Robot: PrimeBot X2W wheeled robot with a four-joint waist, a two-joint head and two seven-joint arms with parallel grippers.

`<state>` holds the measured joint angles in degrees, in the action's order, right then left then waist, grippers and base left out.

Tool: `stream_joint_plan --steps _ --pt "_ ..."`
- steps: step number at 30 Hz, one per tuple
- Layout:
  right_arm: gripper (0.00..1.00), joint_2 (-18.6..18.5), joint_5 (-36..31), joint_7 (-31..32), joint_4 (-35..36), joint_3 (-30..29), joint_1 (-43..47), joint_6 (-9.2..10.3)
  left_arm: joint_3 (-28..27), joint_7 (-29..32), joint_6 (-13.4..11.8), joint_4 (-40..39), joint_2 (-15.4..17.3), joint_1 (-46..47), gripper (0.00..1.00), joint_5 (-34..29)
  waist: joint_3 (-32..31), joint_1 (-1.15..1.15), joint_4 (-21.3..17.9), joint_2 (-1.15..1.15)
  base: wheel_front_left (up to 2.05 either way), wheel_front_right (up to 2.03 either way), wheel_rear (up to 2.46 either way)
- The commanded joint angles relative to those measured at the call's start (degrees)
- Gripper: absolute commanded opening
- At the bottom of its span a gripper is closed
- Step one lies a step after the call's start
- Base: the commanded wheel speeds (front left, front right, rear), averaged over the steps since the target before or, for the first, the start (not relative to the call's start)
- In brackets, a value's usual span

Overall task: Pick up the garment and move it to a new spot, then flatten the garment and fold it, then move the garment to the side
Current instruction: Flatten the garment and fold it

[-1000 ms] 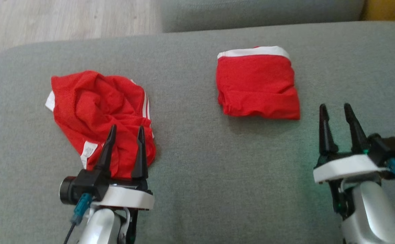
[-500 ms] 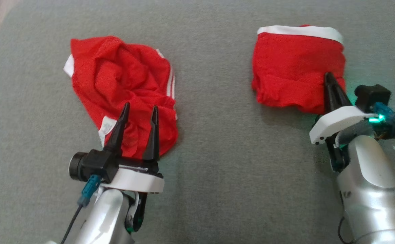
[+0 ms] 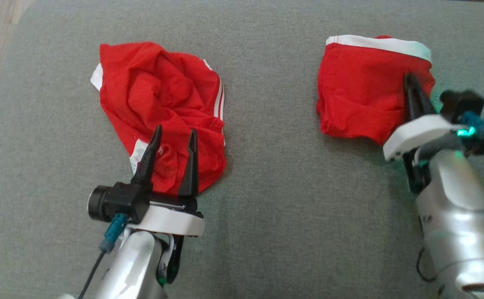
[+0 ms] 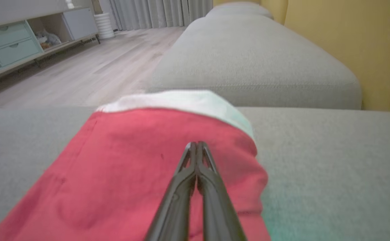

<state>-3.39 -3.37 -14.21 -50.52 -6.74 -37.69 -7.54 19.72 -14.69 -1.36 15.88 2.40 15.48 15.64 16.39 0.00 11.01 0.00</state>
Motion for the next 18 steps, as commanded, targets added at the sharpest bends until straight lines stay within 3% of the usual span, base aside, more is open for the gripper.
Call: stream_joint_plan --steps 1,5,18 --pt "0.00 0.51 -0.12 -0.71 2.00 0.87 -2.92 0.05 -1.31 -0.30 -0.19 -1.90 0.48 1.17 1.00 0.40 0.19 0.00 0.08 0.00 0.00 0.00 0.00" --pt "0.00 0.51 -2.05 -0.76 1.81 -0.84 -5.17 0.05 -0.55 -0.30 -0.06 -2.04 0.48 1.60 1.00 0.36 1.34 0.00 0.76 0.00 0.00 0.00 0.00" --pt "0.00 -0.09 -13.79 0.99 -10.14 -10.67 -11.16 0.05 0.52 -0.30 -0.38 -1.88 0.48 3.07 1.00 1.05 3.96 0.00 4.27 0.00 0.00 0.00 0.00"
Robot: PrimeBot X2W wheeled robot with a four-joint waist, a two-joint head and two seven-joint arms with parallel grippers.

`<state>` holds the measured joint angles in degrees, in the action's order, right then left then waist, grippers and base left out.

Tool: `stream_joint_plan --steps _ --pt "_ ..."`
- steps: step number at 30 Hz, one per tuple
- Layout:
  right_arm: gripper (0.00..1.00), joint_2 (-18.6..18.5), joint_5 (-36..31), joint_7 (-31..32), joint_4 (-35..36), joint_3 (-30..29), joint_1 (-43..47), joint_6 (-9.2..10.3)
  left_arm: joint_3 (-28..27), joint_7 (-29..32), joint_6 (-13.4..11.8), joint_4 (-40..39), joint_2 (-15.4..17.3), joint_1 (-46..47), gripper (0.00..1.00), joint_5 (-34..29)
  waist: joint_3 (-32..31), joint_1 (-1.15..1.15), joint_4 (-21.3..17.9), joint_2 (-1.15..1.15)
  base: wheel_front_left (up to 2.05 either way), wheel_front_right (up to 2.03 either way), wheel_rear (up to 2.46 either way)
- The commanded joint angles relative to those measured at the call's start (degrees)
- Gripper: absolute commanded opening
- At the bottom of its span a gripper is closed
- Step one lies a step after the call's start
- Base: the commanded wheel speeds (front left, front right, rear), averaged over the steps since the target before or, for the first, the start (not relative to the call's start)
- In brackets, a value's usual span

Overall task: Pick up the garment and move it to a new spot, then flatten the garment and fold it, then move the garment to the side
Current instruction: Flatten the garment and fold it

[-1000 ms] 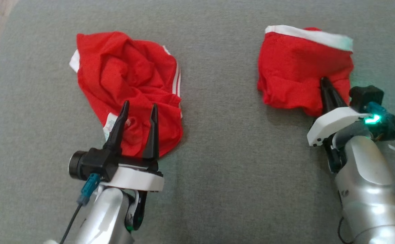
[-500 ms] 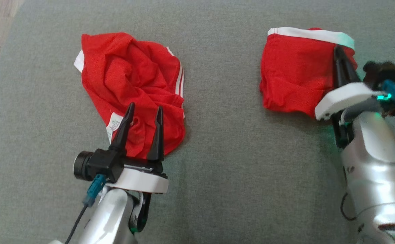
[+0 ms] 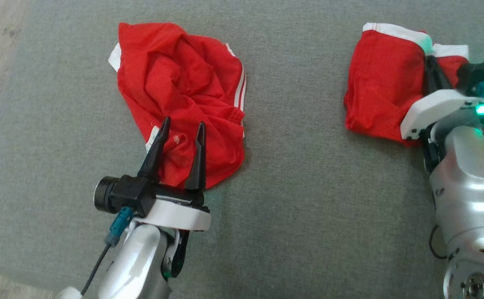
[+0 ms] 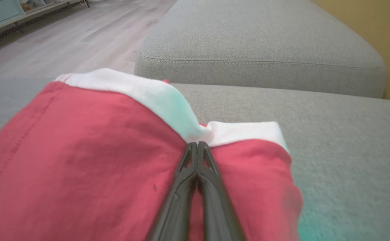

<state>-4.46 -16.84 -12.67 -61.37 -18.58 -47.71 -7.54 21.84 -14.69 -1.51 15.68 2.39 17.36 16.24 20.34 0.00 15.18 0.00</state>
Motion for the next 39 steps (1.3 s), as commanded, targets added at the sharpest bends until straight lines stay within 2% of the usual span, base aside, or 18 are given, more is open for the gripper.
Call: stream_joint_plan --steps 1,5,10,13,20,26,30,39 --pt "0.00 1.09 -0.47 -1.03 0.80 1.03 -1.60 0.05 -1.57 -0.30 -0.31 -1.64 0.49 1.15 1.00 0.56 -0.07 0.00 0.13 0.00 0.00 0.00 0.00" --pt "0.00 1.50 0.66 -2.15 1.67 3.21 -3.07 0.05 -1.77 -0.30 -0.56 -1.45 0.49 0.95 1.00 0.80 -0.71 0.00 -0.11 0.00 0.00 0.00 0.00" --pt "0.00 1.55 11.23 -2.30 3.25 15.01 -3.50 0.05 -1.45 -0.30 -0.64 -1.63 0.49 1.16 1.00 1.04 -0.72 0.00 -0.56 0.00 0.00 0.00 0.00" --pt "0.00 1.56 14.21 -2.31 2.20 20.19 -2.90 0.05 -1.22 -0.30 -0.52 -1.62 0.49 1.41 1.00 0.91 -0.25 0.00 -0.75 0.00 0.00 0.00 0.00" --pt "0.00 1.57 16.31 0.24 -5.71 25.00 -3.27 0.05 -1.01 -0.30 -0.48 -1.50 0.49 1.87 1.00 0.84 0.40 0.00 -0.12 0.00 0.00 0.00 0.00" --pt "0.00 1.57 18.43 -1.20 -5.95 25.86 -3.63 0.05 -2.00 -0.30 -0.66 -1.06 0.49 1.36 1.00 0.61 -0.74 0.00 -0.89 0.00 0.00 0.00 0.00" --pt "0.00 1.57 20.25 -2.21 -2.52 24.39 -2.51 0.05 -3.18 -0.31 -0.68 -1.08 0.49 0.78 1.00 0.38 -2.66 0.00 -2.49 0.00 0.00 0.00 0.00" --pt "0.00 1.57 22.29 -2.31 19.16 21.17 11.73 0.05 -6.70 -0.31 -0.46 -1.22 0.49 -2.04 1.00 -0.62 -8.21 0.00 -8.18 0.00 0.00 0.00 0.00"
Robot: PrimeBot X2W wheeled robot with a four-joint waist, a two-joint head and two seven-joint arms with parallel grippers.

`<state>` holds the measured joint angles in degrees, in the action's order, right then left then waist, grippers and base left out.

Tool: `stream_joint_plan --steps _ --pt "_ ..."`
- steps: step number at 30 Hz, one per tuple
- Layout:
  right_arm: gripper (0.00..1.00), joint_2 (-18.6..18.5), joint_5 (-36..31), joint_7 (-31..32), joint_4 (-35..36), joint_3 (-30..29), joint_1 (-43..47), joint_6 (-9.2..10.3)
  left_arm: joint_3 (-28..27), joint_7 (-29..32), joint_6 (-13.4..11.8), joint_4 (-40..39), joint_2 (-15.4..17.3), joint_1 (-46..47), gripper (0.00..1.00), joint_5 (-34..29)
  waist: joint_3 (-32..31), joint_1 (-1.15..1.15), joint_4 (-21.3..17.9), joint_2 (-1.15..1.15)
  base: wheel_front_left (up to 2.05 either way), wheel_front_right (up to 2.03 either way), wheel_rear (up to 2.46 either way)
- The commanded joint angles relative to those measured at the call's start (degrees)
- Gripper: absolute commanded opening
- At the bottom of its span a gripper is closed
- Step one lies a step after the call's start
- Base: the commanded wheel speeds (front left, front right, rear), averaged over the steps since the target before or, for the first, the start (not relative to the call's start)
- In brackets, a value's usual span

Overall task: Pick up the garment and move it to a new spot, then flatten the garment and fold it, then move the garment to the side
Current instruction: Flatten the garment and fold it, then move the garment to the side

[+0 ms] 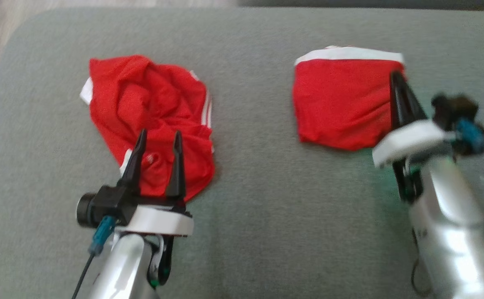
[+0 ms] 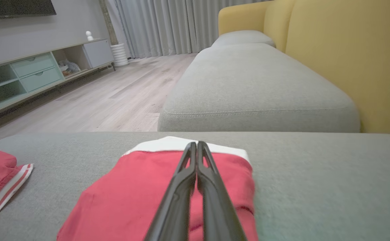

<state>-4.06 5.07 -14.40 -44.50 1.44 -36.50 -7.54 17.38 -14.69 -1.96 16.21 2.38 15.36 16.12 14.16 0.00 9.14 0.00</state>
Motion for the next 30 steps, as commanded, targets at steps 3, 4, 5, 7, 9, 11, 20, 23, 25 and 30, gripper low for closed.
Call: stream_joint_plan --steps 3,4,5,7,9,11,20,23,25,30 --pt "0.00 1.18 1.41 -0.59 7.57 1.02 6.22 0.05 -3.34 -0.31 0.25 -1.63 0.50 -1.10 1.00 -0.75 -3.54 0.00 -3.80 0.00 0.00 0.00 0.00" --pt "0.00 1.18 1.13 -0.59 9.35 0.84 8.10 0.05 -3.62 -0.31 0.31 -1.58 0.50 -1.44 1.00 -0.80 -4.03 0.00 -4.32 0.00 0.00 0.00 0.00" --pt "1.00 1.18 0.75 -0.59 11.17 0.59 10.01 0.05 -3.83 -0.31 0.37 -1.57 0.50 -1.75 1.00 -0.79 -4.43 0.00 -4.75 0.00 0.00 0.00 0.00" --pt "1.00 1.18 0.72 -0.59 14.51 0.26 13.77 0.05 -4.10 -0.31 0.44 -1.54 0.50 -2.41 1.00 -0.80 -5.19 0.00 -5.60 0.00 0.00 0.00 0.00" --pt "1.00 1.18 1.27 -0.59 17.73 -0.14 17.00 0.05 -4.22 -0.31 0.58 -1.42 0.50 -3.11 1.00 -0.93 -5.67 0.00 -6.41 0.00 0.00 0.00 0.00" --pt "1.00 1.18 2.07 -0.59 19.90 -0.15 19.71 0.05 -4.29 -0.31 0.80 -1.19 0.50 -3.75 1.00 -1.11 -6.03 0.00 -7.09 0.00 0.00 0.00 0.00" --pt "1.00 1.18 2.93 -0.60 21.75 0.19 22.87 0.05 -4.24 -0.31 1.38 -0.82 0.50 -4.00 1.00 -1.29 -5.62 0.00 -7.25 0.00 0.00 0.00 0.00" --pt "1.00 1.18 1.53 -0.39 20.35 -0.31 20.96 0.05 -3.73 -0.31 1.57 -1.00 0.50 -3.31 1.00 -1.34 -4.48 0.00 -6.38 0.00 0.00 0.00 0.00" --pt "1.00 1.18 0.99 0.80 19.00 -0.78 18.77 0.05 -3.37 -0.31 1.62 -1.07 0.50 -2.95 1.00 -1.31 -3.59 0.00 -5.70 0.00 0.00 0.00 0.00" --pt "1.00 1.18 0.33 5.07 14.87 -2.39 12.90 0.05 -2.48 -0.31 1.71 -0.98 0.50 -2.02 1.00 -1.10 -1.38 0.00 -3.88 0.00 0.00 0.00 0.00"
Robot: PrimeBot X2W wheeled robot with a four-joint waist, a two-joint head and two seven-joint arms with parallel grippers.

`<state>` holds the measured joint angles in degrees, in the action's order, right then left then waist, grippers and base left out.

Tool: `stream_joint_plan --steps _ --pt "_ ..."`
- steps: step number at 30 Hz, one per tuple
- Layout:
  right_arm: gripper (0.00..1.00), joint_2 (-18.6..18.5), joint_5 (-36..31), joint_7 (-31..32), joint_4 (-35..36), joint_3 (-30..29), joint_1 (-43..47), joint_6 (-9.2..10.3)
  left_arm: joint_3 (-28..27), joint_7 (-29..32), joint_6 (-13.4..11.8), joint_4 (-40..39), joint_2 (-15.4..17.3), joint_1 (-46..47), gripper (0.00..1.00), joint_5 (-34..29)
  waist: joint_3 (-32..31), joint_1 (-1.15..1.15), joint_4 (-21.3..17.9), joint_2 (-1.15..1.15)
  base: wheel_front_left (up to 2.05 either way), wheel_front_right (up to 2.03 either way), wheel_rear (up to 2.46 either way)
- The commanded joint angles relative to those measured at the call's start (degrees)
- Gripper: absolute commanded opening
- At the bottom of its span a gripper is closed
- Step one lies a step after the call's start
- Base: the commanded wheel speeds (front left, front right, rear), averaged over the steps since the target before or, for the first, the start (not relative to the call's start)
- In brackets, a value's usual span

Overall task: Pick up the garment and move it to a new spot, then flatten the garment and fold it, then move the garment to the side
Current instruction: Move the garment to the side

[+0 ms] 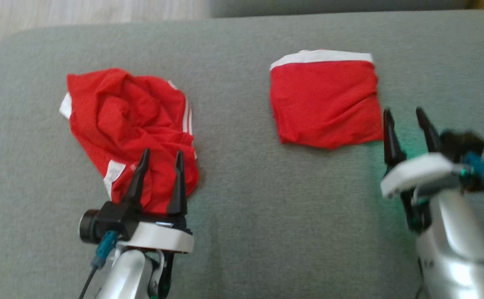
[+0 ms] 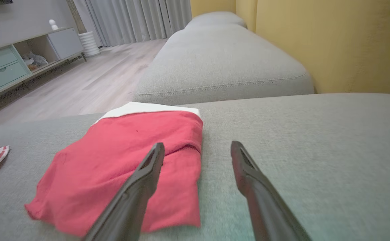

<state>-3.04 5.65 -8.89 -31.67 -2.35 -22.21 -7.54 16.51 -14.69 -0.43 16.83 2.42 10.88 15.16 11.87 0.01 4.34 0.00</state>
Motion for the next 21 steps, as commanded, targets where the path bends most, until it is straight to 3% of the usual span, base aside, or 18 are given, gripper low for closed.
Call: stream_joint_plan --steps 1,7,16,17,18,21 --pt "1.00 0.16 -0.03 0.94 0.54 0.86 -3.02 0.05 -1.26 -0.31 0.21 -1.57 0.45 2.74 1.00 -0.04 1.50 -0.01 1.51 0.00 0.00 0.00 0.00" --pt "1.00 0.16 -0.59 6.74 -9.76 -3.84 -12.27 0.05 0.89 -0.31 -0.07 -1.33 0.45 4.33 1.00 0.91 4.42 -0.01 5.01 0.00 0.00 0.00 0.00" --pt "1.00 0.16 -5.81 9.75 -25.35 -8.38 -19.51 0.05 1.67 -0.31 -0.56 -0.83 0.45 4.89 1.00 1.56 5.12 -0.01 7.41 0.00 0.00 0.00 0.00" --pt "0.57 0.16 -6.77 9.63 -26.40 -8.54 -19.81 0.05 1.72 -0.31 -0.64 -0.81 0.45 4.98 1.00 1.64 5.05 -0.01 7.49 0.00 0.00 0.00 0.00" --pt "0.00 0.16 -7.63 8.98 -27.08 -8.73 -20.08 0.05 1.76 -0.31 -0.73 -0.78 0.45 5.04 1.00 1.70 4.92 -0.01 7.52 0.00 0.00 0.00 0.00" --pt "0.00 0.07 -10.35 6.23 -28.22 -9.15 -20.61 0.05 1.59 -0.31 -1.04 -0.67 0.45 4.89 1.00 1.77 4.19 -0.01 7.08 0.00 0.00 0.00 0.00"
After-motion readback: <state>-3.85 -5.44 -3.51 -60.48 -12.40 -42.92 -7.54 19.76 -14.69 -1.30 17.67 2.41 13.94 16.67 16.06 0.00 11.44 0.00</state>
